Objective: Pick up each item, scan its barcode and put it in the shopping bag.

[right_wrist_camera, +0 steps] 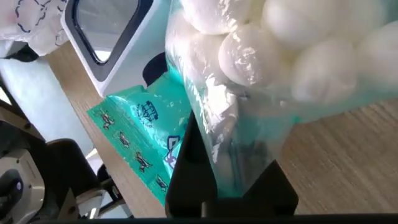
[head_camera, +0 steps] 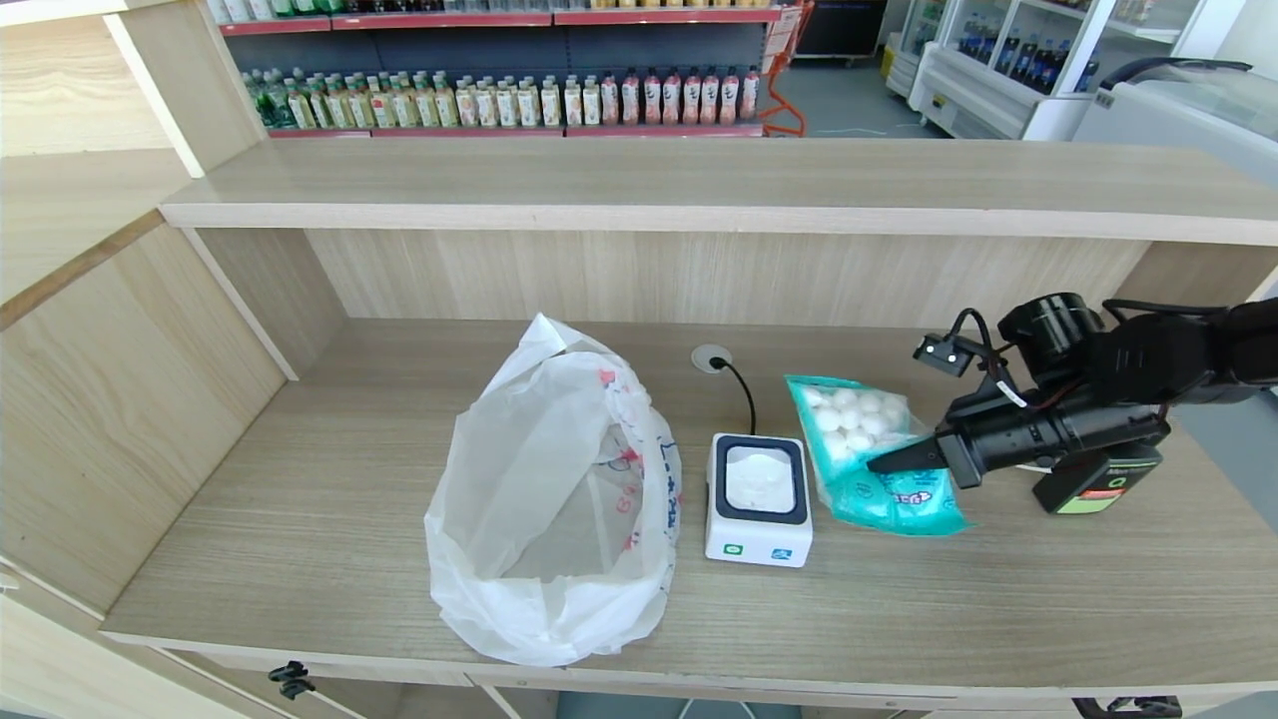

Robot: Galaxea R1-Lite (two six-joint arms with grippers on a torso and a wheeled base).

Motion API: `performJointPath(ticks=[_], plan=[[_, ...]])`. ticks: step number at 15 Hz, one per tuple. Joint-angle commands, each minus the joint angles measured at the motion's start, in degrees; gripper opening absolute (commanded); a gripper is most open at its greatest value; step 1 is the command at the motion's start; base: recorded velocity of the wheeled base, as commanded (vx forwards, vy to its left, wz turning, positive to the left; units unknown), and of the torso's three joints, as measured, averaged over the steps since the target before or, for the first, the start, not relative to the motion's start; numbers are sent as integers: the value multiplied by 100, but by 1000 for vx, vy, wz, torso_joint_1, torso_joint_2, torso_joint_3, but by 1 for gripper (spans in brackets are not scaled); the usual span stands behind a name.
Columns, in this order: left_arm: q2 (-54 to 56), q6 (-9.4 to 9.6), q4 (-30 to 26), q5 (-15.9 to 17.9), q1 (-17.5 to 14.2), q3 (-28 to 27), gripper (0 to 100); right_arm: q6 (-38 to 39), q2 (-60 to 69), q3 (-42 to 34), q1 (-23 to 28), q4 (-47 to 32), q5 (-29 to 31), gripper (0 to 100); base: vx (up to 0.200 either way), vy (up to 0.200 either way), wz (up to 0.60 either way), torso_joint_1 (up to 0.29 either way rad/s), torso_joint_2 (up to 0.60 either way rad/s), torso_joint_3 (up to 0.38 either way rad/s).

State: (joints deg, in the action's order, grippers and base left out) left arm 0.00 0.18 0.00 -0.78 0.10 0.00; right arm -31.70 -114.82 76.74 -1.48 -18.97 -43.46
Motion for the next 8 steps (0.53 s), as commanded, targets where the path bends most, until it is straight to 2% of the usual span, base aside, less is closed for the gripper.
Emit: performJointPath(ticks=[1,4,6,7,8], plan=[[-9,-1,0,-1,-1,0,100,14,522,43,7,-19,-40,0,0,0,0,0,0,0],[-9,-1,9,-1,-1,0,100,-276,1305,-98,-2,-46,-576,0,0,0,0,0,0,0],[0,-1,0,-1,-1,0,100,-1067,1656,-80,7,-54,-699,0,0,0,0,0,0,0],[0,-1,0,-1,-1,0,100,-1884,1841,-19,95,-28,-998,0,0,0,0,0,0,0],[-9,-1,0,-1,-1,0,100,-2359,1867,16,139,7,-1051,0,0,0,0,0,0,0]])
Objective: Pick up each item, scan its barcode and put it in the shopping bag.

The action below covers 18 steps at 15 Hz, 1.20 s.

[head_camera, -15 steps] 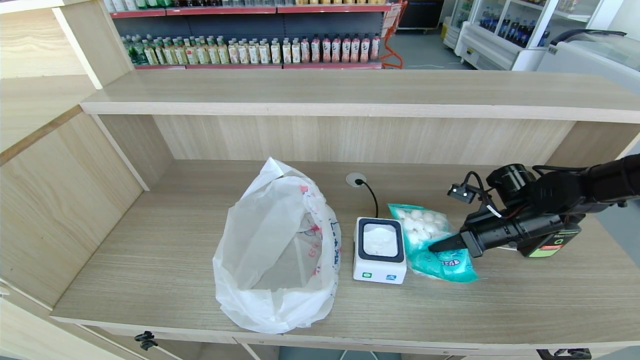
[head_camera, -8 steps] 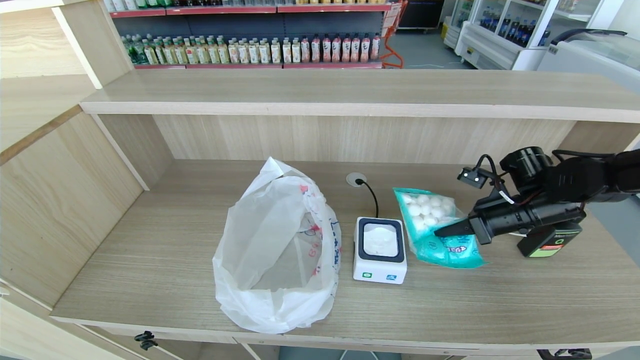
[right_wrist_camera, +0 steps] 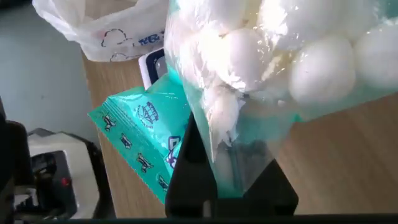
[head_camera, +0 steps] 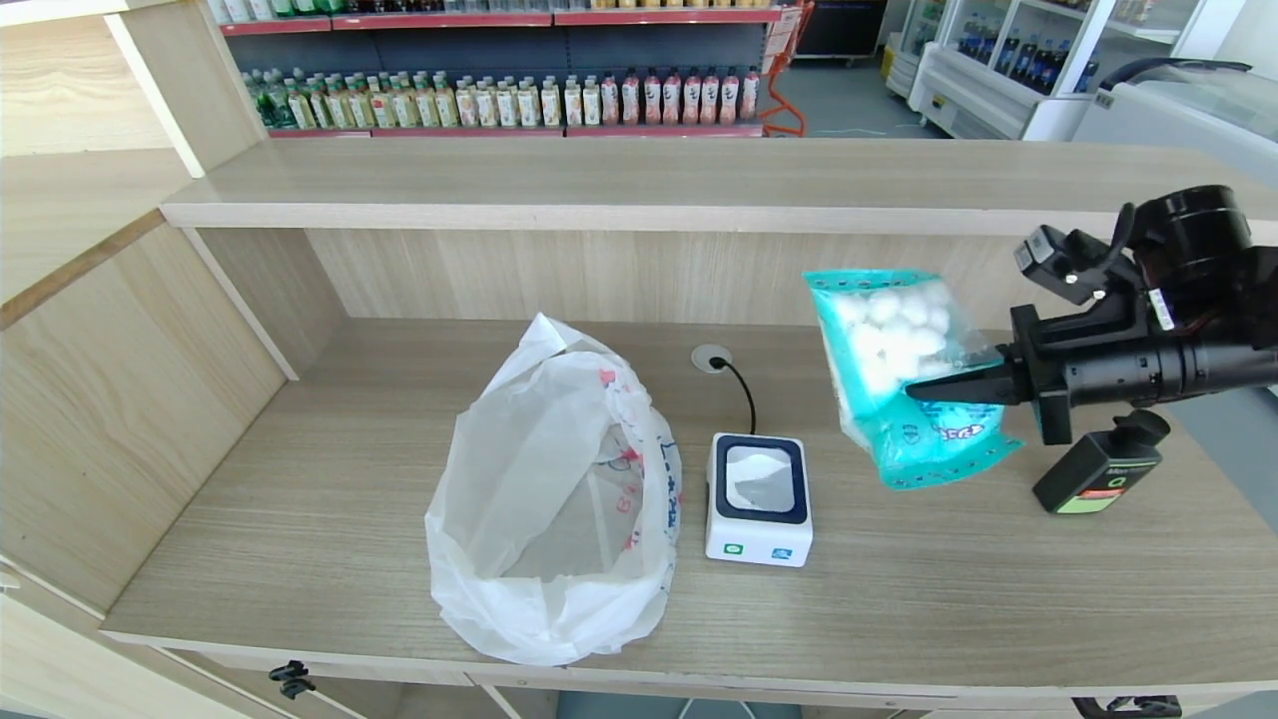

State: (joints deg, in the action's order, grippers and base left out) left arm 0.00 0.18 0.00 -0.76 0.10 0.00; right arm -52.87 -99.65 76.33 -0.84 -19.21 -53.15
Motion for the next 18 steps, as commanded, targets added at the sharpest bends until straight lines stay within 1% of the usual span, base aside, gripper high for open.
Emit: performJointPath(ticks=[1,2,4,6,8,10,11,13,14,15,17,18], plan=[[-9,-1,0,-4,-1,0,100,-821,420,128,93,58,-152,0,0,0,0,0,0,0],[-9,-1,0,-4,-1,0,100,-1226,446,190,154,172,-310,0,0,0,0,0,0,0],[0,-1,9,-4,-1,0,100,-2069,402,453,295,453,-890,0,0,0,0,0,0,0],[-9,-1,0,-4,-1,0,100,-2992,244,1200,304,462,-1505,0,0,0,0,0,0,0],[-9,-1,0,-4,-1,0,100,-3520,209,1622,295,480,-1769,0,0,0,0,0,0,0],[-9,-1,0,-4,-1,0,100,-3713,279,2018,286,497,-1725,0,0,0,0,0,0,0],[0,-1,0,-4,-1,0,100,-3871,358,2141,286,541,-1558,0,0,0,0,0,0,0],[0,-1,0,-4,-1,0,100,-4522,393,2141,304,568,-1066,0,0,0,0,0,0,0],[-9,-1,0,-4,-1,0,100,-5541,385,2150,304,533,-872,0,0,0,0,0,0,0],[0,-1,0,-4,-1,0,100,-6227,446,2132,277,462,-908,0,0,0,0,0,0,0],[-9,-1,0,-4,-1,0,100,-6991,718,1912,137,304,-1083,0,0,0,0,0,0,0],[0,-1,9,-4,-1,0,100,-7193,771,1868,40,243,-1189,0,0,0,0,0,0,0]])
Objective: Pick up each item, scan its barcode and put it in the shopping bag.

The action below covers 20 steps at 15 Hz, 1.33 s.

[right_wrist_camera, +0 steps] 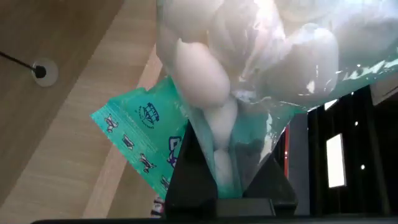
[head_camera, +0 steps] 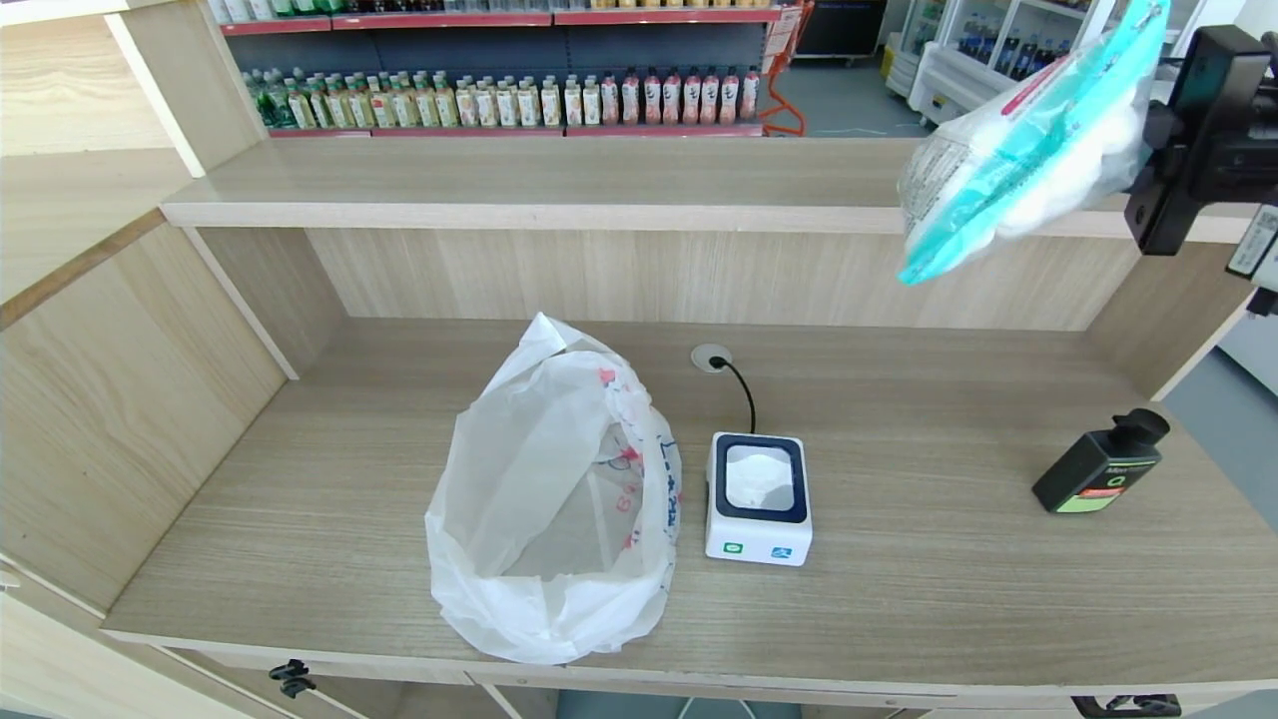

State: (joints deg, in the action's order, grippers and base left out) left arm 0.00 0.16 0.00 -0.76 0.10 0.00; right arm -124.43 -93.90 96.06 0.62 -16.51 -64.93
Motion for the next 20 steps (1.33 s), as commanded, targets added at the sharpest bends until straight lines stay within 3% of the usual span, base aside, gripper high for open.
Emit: performJointPath(ticks=[1,4,9,13,20], plan=[[-9,2,0,-4,-1,0,100,-512,267,-105,-440,-28,-424,0,0,0,0,0,0,0],[0,2,0,-4,-1,0,100,-996,303,132,-1134,385,-732,0,0,0,0,0,0,0],[-9,2,0,-4,-1,0,100,-2200,223,194,-1143,1290,-1426,0,0,0,0,0,0,0],[-9,2,0,-4,-1,0,100,-2296,162,9,-1082,2670,-1831,0,0,0,0,0,0,0],[0,2,0,-4,-1,0,100,-3070,619,-738,-1090,2705,-2507,0,0,0,0,0,0,0]])
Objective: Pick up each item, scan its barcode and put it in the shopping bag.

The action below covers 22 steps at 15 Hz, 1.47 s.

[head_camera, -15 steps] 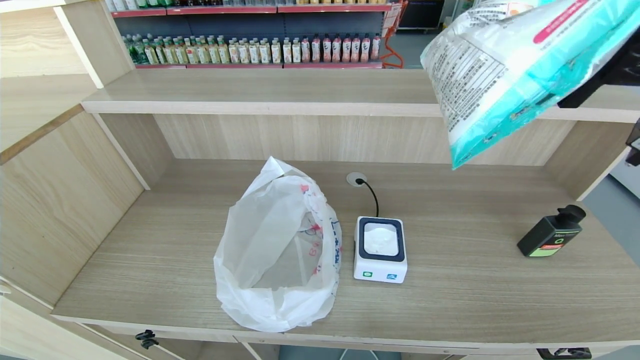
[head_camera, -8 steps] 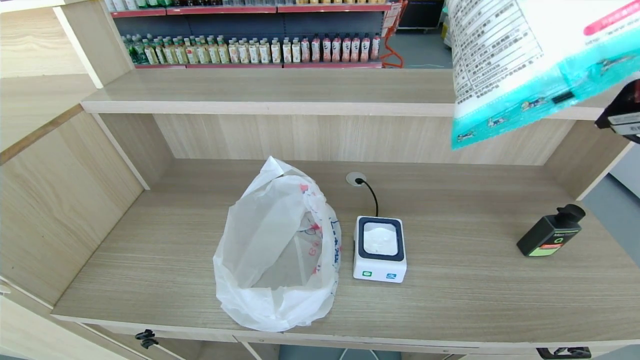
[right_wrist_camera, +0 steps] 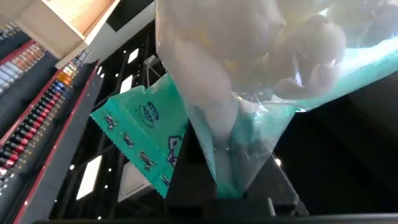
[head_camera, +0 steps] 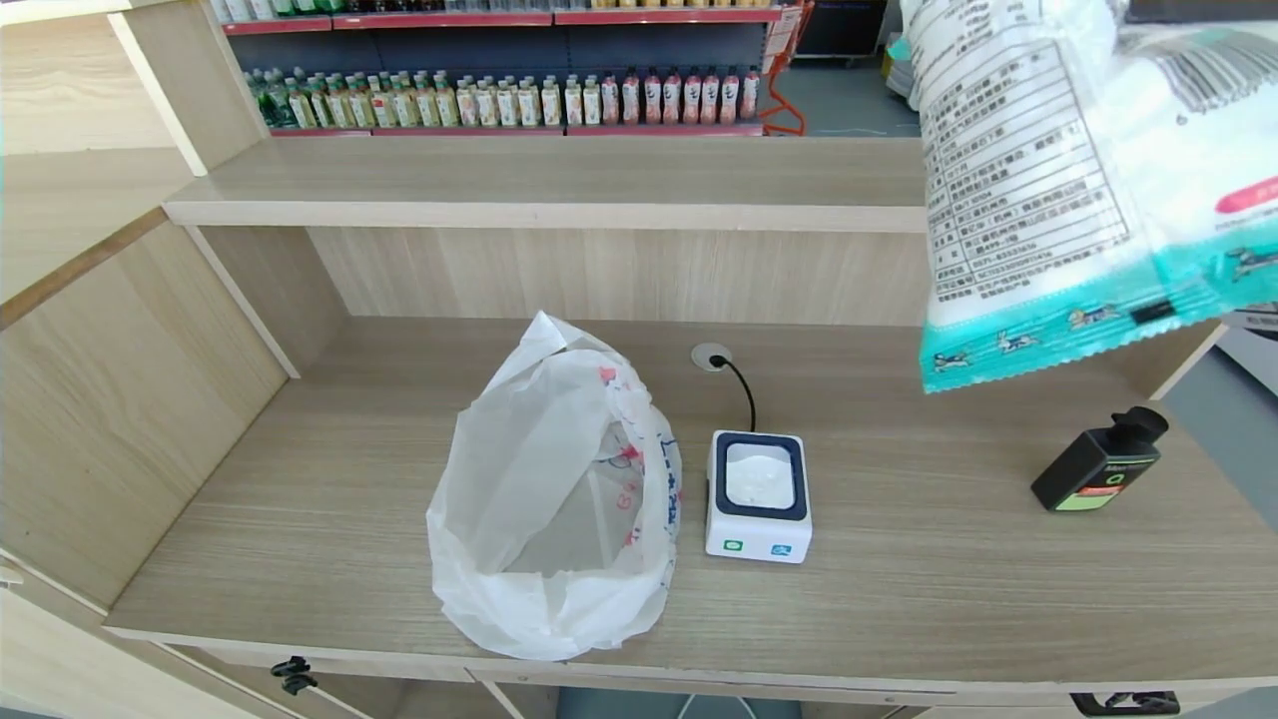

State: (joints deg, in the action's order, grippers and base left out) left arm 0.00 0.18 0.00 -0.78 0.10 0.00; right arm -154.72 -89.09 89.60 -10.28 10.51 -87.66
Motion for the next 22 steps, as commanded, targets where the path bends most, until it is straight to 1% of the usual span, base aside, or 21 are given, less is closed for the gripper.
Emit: performJointPath(ticks=[1,3,4,5,6,7,9,10,22], plan=[[-9,-1,9,-1,-1,0,100,-93,173,-92,-9,13,-234,0,0,0,0,0,0,0],[-9,-1,0,-1,-1,0,100,-453,322,-180,-18,21,-234,0,0,0,0,0,0,0],[-9,-1,9,-1,-1,0,100,-603,445,-417,-89,21,-234,0,0,0,0,0,0,0],[-9,-1,9,-1,-1,0,100,-603,445,-417,-89,21,-234,0,0,0,0,0,0,0],[0,-1,0,-1,-1,0,100,-787,542,-672,-466,21,-234,0,0,0,0,0,0,0],[-9,-1,0,-1,-1,0,100,-981,568,-742,-853,21,-234,0,0,0,0,0,0,0],[-9,-1,0,-1,-1,0,100,-1028,621,-786,-1249,21,-234,0,0,0,0,0,0,0],[0,-1,0,-1,-1,0,100,-1028,621,-813,-1337,4,-234,0,0,0,0,0,0,0],[0,-1,0,-1,-1,0,100,-1028,682,-1314,-1345,-23,-234,0,0,0,0,0,0,0]])
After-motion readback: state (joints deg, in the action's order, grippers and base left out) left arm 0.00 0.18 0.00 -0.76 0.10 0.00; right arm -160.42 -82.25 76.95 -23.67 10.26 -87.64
